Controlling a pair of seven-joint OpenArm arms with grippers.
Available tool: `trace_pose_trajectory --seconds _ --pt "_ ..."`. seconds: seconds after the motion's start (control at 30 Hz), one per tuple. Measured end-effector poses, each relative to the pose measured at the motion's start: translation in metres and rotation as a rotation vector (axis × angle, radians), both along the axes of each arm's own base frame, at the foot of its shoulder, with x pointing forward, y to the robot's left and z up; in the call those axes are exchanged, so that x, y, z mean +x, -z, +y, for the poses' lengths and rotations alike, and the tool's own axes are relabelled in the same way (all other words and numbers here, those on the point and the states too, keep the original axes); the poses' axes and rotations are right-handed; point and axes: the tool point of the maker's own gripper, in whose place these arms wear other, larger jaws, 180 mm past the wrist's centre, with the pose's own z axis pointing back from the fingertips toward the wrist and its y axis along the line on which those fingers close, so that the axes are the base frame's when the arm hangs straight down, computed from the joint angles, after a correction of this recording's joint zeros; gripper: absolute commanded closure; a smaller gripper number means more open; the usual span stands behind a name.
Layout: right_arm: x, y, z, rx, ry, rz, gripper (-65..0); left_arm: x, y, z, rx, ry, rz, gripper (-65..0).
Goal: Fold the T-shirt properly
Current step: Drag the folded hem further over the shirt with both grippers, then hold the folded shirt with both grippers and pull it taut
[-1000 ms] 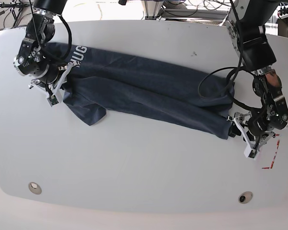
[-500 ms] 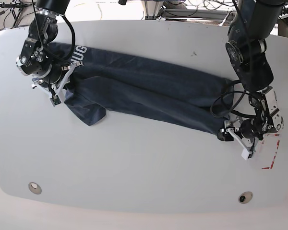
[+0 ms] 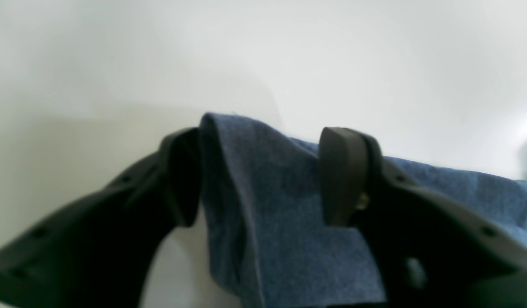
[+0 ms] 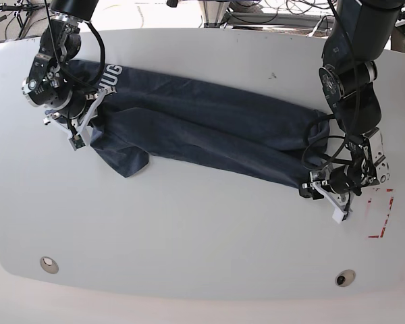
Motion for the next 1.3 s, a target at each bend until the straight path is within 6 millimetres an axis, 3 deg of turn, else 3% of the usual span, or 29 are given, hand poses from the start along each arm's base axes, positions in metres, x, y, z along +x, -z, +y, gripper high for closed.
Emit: trace_pose_trajectory --seconds 0.03,0.1,0.37,0.6,0.7,1.0,1.3 --pt "0.0 0.0 0.0 0.0 0.0 0.0 -2.1 0.0 0.001 0.0 0.0 0.0 0.002 -6.7" --pt "0.0 0.0 0.0 0.0 0.0 0.0 -2.1 -0.002 0.002 0.0 0.001 0.002 0.007 0.0" --pt "0.0 0.0 0.0 0.0 0.0 0.0 -2.1 0.001 -0.001 -0.006 0.057 0.061 0.005 -0.4" --pt "0.0 0.0 0.0 -0.001 0.0 0.0 -2.1 0.032 -0.052 -0.006 0.144 0.092 -0.173 -0.7" --pt "0.0 0.0 0.001 0.002 0.0 -0.002 -2.1 0.037 -0.063 -0.005 0.163 0.102 -0.201 -0.6" --pt "0.0 0.0 0.0 0.002 0.0 -0.001 -2.1 0.028 -0.058 -0.004 0.127 0.121 -0.203 -0.6" --pt "0.0 0.0 0.0 0.002 0.0 -0.002 -1.9 0.018 -0.062 0.026 0.104 0.034 -0.145 -0.6"
